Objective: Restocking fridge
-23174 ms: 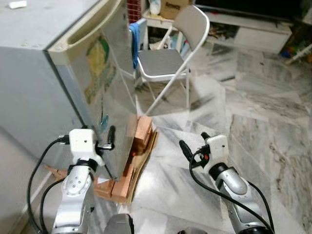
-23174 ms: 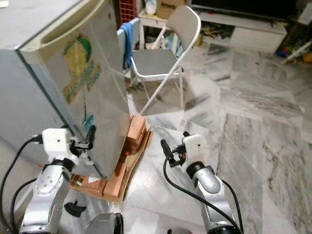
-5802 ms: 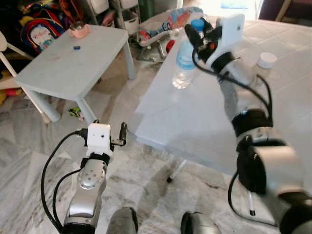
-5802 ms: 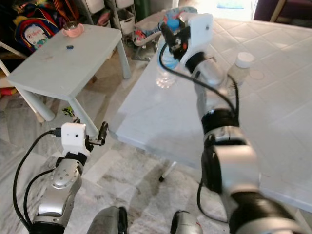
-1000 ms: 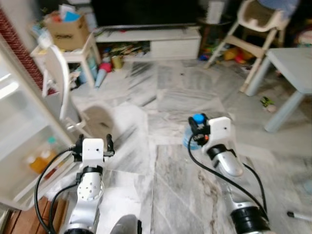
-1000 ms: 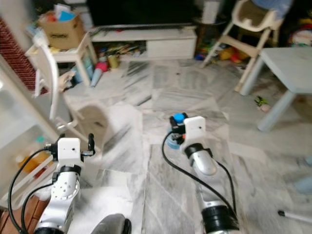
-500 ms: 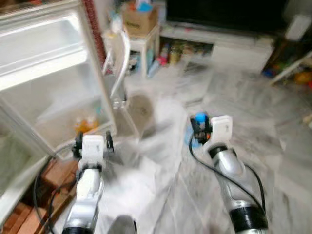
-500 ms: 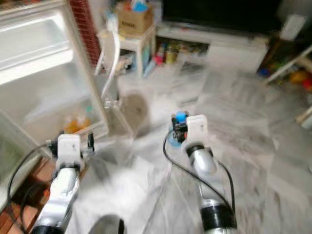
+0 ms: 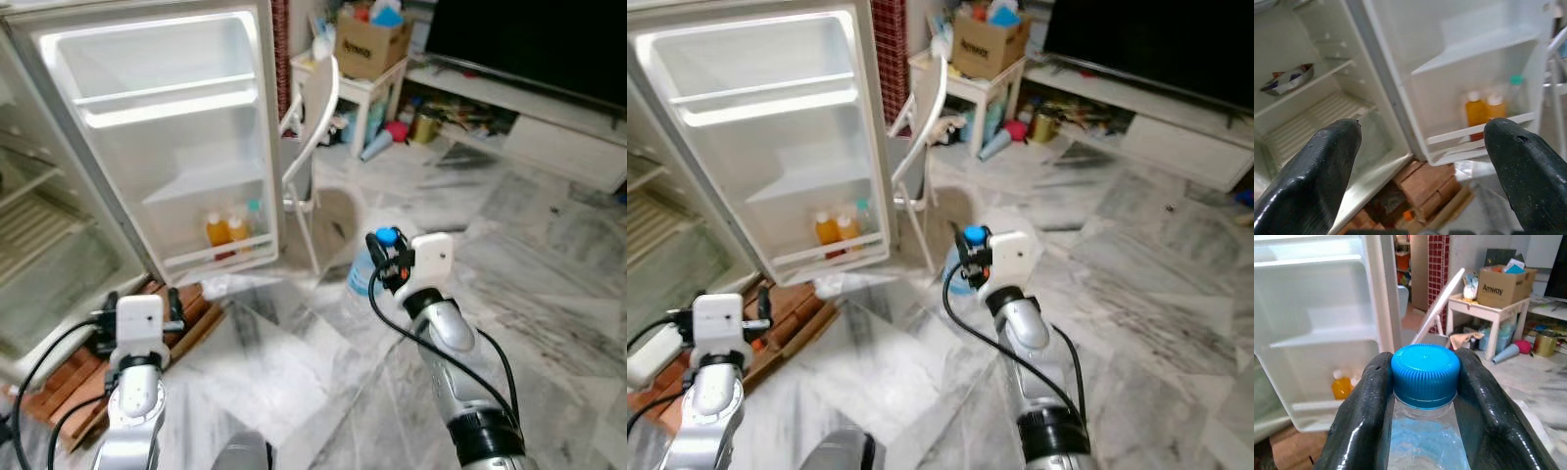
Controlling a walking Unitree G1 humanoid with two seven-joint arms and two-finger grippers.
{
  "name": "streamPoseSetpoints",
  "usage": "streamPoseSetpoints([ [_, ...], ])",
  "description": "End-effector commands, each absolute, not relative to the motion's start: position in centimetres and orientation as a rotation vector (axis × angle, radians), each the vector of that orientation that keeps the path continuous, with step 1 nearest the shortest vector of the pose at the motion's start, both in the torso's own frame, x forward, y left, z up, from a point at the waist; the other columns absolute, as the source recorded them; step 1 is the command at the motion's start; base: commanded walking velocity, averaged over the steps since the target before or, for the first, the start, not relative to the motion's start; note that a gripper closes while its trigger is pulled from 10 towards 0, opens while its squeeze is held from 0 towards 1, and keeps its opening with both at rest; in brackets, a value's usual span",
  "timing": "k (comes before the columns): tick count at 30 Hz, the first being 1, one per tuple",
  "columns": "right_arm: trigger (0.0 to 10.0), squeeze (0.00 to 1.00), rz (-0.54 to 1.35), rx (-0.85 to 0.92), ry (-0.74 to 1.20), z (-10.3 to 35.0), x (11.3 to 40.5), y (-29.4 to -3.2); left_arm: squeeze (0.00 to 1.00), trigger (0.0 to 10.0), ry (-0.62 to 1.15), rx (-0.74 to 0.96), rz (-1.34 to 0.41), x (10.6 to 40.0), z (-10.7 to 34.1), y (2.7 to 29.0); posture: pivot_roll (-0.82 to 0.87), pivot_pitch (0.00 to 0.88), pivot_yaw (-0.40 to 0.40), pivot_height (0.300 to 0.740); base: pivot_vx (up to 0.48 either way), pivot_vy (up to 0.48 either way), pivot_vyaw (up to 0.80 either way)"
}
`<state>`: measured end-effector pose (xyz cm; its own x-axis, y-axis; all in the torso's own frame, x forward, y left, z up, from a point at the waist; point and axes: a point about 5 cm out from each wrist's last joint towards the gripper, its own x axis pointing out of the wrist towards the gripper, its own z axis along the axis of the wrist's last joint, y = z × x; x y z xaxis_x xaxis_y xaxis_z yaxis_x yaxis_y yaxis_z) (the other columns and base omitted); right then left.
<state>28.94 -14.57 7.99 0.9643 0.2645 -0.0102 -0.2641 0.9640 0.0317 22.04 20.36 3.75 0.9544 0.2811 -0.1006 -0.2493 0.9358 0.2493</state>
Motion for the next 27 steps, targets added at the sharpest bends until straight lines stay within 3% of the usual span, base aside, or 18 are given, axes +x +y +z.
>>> streamPoseSetpoints([
  [1,10.0,0.0,0.242,0.016,-0.011,8.7,29.7,-14.9,0.0,10.0,0.117,0.248,0.279,22.2,4.4,20.5,0.13,0.0,-0.026,0.74,0.0,0.0,0.0],
  [4,10.0,0.0,0.286,-0.021,0.013,8.6,30.0,-14.3,0.0,10.0,0.112,0.251,0.279,22.3,4.6,20.4,0.12,0.0,-0.029,0.74,0.0,0.0,0.0],
  [6,10.0,0.0,0.3,0.052,0.026,8.3,29.6,-13.7,0.0,10.0,0.112,0.246,0.276,22.4,4.6,20.2,0.12,0.0,-0.034,0.74,0.0,0.0,0.0],
  [10,10.0,0.0,0.276,-0.091,0.005,8.2,29.3,-13.7,0.0,10.0,0.116,0.24,0.264,22.5,4.5,19.6,0.11,0.0,-0.032,0.74,0.0,0.0,0.0],
  [12,10.0,0.0,0.328,0.055,0.033,8.0,29.0,-13.7,0.0,10.0,0.115,0.252,0.259,22.7,4.6,19.4,0.12,0.0,-0.03,0.74,0.0,0.0,0.0],
  [16,10.0,0.0,0.318,-0.023,-0.005,8.3,28.8,-13.9,0.0,10.0,0.111,0.256,0.257,23.0,4.7,19.4,0.11,0.0,-0.023,0.74,0.0,0.0,0.0],
  [27,10.0,0.0,0.305,-0.032,-0.017,8.7,29.0,-14.4,0.0,10.0,0.108,0.276,0.252,23.3,4.8,19.2,0.1,0.001,-0.02,0.74,0.0,0.0,0.8],
])
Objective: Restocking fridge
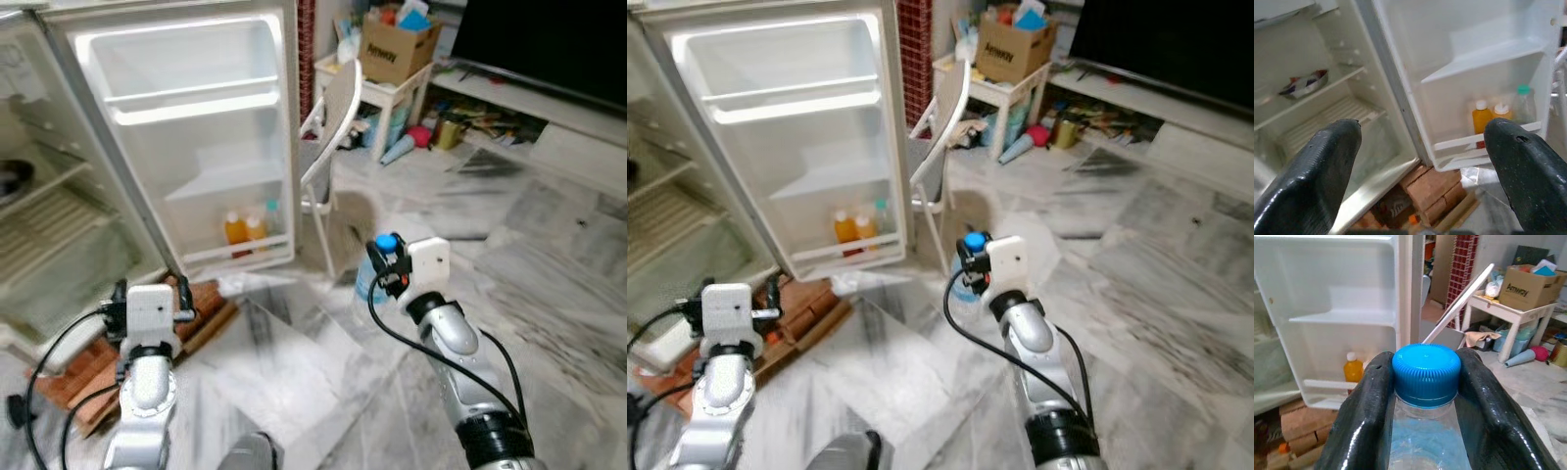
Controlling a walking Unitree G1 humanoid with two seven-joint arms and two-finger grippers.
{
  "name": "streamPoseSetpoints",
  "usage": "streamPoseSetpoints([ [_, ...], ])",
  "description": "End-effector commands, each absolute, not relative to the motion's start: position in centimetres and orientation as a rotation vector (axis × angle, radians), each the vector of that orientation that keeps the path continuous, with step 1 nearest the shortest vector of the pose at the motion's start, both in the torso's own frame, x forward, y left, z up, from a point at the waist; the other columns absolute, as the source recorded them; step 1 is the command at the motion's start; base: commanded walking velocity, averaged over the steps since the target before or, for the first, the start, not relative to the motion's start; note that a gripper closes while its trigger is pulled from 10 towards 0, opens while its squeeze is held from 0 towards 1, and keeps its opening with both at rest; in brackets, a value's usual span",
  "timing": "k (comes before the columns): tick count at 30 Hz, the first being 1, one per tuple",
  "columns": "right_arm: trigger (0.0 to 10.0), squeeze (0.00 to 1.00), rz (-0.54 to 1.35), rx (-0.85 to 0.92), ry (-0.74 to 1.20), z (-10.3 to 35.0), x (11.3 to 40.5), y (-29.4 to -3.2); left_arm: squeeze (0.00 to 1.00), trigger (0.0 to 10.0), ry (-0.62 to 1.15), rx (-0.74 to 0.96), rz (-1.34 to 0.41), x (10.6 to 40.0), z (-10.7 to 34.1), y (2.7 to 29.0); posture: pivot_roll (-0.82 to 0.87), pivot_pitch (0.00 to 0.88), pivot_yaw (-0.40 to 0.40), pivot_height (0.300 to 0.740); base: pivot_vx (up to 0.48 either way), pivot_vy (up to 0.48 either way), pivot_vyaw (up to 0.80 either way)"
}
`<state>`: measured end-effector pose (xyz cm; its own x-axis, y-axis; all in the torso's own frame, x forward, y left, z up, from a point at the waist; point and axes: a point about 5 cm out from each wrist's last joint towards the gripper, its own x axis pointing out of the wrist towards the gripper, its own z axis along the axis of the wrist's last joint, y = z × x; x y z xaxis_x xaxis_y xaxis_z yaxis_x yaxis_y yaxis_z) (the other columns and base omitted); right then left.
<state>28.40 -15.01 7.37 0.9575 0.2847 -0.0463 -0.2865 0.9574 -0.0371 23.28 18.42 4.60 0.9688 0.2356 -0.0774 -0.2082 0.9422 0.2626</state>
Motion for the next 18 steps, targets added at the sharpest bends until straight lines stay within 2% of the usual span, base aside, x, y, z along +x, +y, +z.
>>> streamPoseSetpoints([
  [1,10.0,0.0,0.305,-0.032,-0.017,8.7,29.0,-14.4,0.0,10.0,0.108,0.276,0.252,23.3,4.8,19.2,0.1,0.001,-0.02,0.74,0.0,0.0,0.8],
  [9,10.0,0.0,0.292,-0.021,-0.008,8.4,28.7,-14.4,0.0,10.0,0.126,0.264,0.249,22.9,4.4,19.2,0.1,0.009,-0.021,0.74,0.0,0.0,0.79],
  [18,10.0,0.0,0.21,0.008,-0.001,8.3,28.8,-15.6,0.0,10.0,0.133,0.214,0.229,22.4,4.6,19.1,0.11,0.025,-0.02,0.74,0.0,0.0,0.0],
])
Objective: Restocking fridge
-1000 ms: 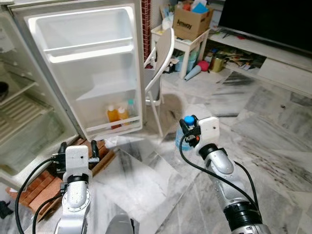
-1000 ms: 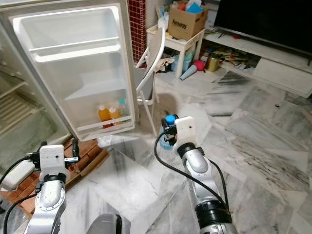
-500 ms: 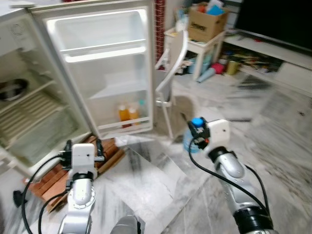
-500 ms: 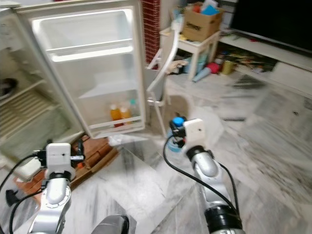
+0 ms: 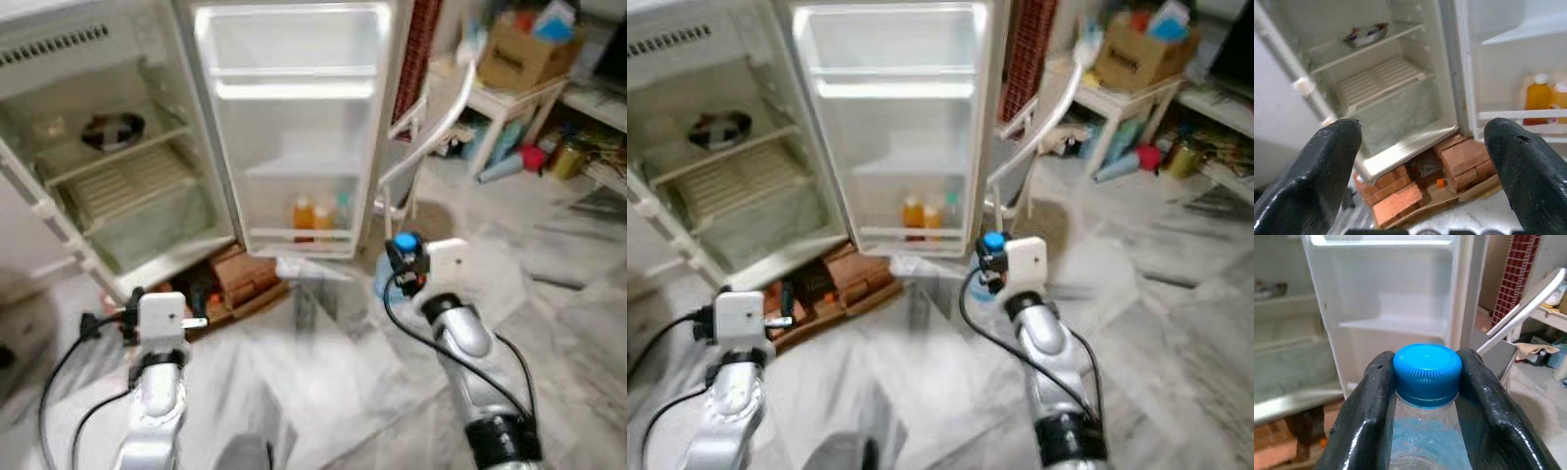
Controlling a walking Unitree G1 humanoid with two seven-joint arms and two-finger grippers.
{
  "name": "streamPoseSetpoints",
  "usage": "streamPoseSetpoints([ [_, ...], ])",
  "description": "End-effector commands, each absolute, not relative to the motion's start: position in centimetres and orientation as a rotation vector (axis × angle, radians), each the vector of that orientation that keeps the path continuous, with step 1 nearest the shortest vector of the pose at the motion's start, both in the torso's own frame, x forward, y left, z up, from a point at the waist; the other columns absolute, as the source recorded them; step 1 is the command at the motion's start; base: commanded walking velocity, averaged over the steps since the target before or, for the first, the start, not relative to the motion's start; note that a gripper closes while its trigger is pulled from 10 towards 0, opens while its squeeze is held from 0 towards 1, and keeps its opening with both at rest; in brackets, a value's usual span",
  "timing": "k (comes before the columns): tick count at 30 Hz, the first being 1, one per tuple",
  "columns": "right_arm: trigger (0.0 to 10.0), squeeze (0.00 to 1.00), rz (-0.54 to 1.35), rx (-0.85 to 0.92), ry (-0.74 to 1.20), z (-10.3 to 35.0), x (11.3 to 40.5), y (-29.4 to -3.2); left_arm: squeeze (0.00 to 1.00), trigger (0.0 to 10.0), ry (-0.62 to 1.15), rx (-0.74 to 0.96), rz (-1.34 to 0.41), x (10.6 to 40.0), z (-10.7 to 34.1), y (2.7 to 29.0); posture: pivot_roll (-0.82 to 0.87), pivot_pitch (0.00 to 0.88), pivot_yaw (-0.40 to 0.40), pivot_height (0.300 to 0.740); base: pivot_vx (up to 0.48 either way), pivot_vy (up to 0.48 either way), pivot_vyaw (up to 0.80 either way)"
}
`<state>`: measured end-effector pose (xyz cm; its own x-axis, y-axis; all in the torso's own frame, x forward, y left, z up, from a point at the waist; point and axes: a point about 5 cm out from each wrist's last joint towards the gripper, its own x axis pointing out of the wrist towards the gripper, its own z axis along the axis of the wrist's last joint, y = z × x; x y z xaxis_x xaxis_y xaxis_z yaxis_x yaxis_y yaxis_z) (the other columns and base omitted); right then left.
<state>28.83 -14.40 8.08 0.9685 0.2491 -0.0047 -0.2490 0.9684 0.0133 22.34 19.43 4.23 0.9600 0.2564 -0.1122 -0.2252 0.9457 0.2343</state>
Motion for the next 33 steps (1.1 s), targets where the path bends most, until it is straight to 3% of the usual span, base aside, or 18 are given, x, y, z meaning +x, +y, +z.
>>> streamPoseSetpoints([
  [1,10.0,0.0,0.212,0.006,0.003,8.2,28.7,-15.6,0.0,10.0,0.134,0.211,0.231,22.3,4.6,19.1,0.11,0.029,-0.022,0.74,0.0,0.24,0.0],
  [33,10.0,0.0,0.179,-0.004,-0.002,8.4,29.4,-15.7,0.0,10.0,0.089,0.184,0.085,22.8,5.4,17.9,0.11,0.027,-0.021,0.74,0.023,0.446,0.0],
])
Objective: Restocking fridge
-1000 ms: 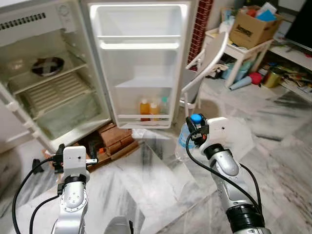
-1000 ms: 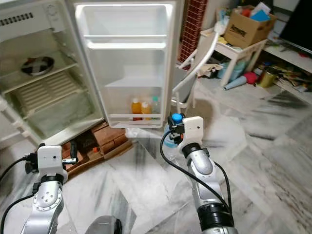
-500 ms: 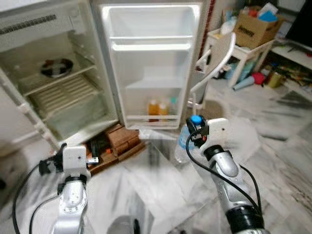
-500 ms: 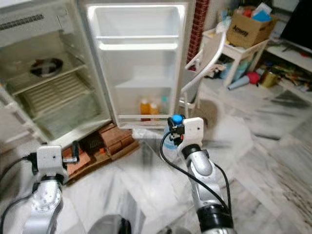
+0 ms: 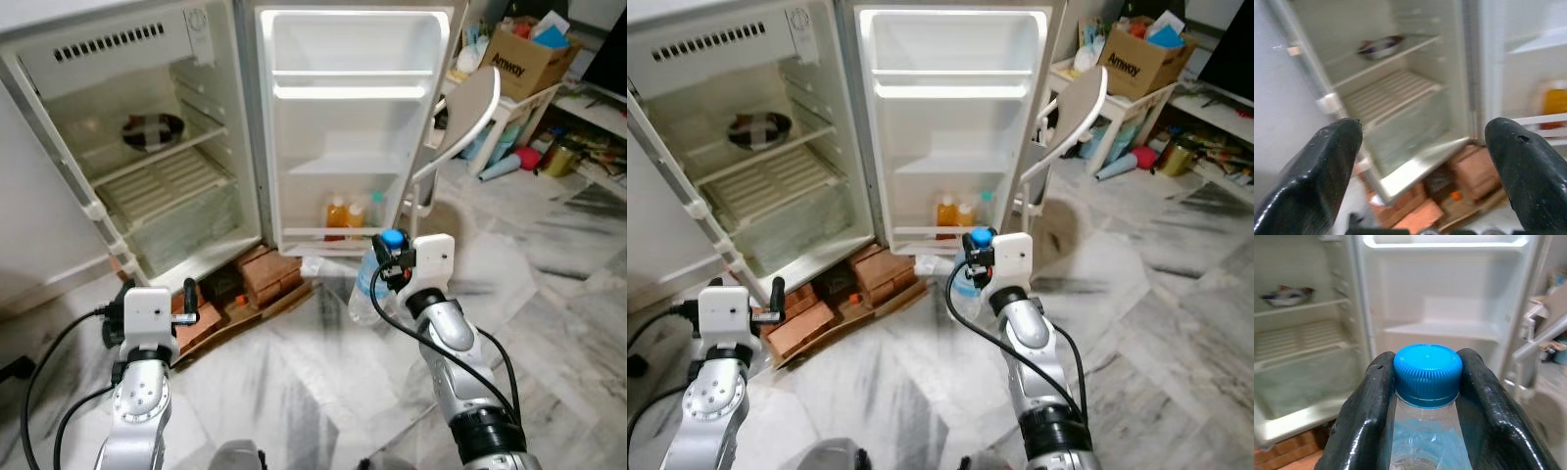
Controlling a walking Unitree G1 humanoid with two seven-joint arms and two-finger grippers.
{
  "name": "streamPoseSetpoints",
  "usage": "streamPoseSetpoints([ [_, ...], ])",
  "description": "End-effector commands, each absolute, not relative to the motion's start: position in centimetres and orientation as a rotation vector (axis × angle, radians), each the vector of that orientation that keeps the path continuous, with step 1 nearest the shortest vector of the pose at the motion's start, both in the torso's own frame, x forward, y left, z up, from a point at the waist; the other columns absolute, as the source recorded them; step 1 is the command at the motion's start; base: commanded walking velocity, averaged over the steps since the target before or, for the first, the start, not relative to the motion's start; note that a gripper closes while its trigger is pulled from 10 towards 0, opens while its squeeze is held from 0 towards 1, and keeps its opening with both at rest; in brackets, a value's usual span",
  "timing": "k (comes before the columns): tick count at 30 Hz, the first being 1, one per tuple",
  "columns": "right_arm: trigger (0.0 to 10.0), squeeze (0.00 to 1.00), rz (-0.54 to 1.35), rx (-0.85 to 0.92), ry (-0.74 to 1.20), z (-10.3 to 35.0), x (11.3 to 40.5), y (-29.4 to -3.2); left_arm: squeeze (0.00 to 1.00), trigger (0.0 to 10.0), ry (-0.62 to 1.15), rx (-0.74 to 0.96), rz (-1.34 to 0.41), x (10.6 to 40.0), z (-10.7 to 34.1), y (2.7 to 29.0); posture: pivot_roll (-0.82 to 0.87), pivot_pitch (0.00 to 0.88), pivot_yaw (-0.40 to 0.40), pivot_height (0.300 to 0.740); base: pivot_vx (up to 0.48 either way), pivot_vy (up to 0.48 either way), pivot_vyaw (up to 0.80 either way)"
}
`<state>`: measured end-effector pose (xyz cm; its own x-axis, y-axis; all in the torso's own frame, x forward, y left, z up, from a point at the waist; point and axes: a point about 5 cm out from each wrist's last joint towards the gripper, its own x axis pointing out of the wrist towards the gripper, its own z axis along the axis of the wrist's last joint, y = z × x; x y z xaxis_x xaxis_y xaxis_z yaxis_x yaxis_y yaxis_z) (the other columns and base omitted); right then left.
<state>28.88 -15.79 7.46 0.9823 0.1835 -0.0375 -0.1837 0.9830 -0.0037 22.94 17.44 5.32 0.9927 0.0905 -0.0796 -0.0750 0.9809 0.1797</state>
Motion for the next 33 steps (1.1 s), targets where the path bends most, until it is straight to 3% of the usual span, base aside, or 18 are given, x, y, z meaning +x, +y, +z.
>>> streamPoseSetpoints([
  [1,10.0,0.0,0.179,-0.004,-0.002,8.41,29.42,-15.69,0.0,10.0,0.089,0.184,0.085,22.8,5.36,17.88,0.11,0.027,-0.021,0.74,0.247,0.412,0.0],
  [10,10.0,0.0,0.168,-0.009,0.005,8.33,29.56,-15.73,0.0,10.0,0.075,0.196,0.083,22.78,5.41,17.69,0.11,0.028,-0.021,0.74,0.247,0.412,-0.18],
  [33,10.0,0.0,0.13,-0.012,0.012,8.18,29.75,-15.89,0.0,10.0,0.051,0.143,0.015,22.58,5.62,17.01,0.11,0.036,-0.018,0.74,0.044,0.0,-0.11],
])
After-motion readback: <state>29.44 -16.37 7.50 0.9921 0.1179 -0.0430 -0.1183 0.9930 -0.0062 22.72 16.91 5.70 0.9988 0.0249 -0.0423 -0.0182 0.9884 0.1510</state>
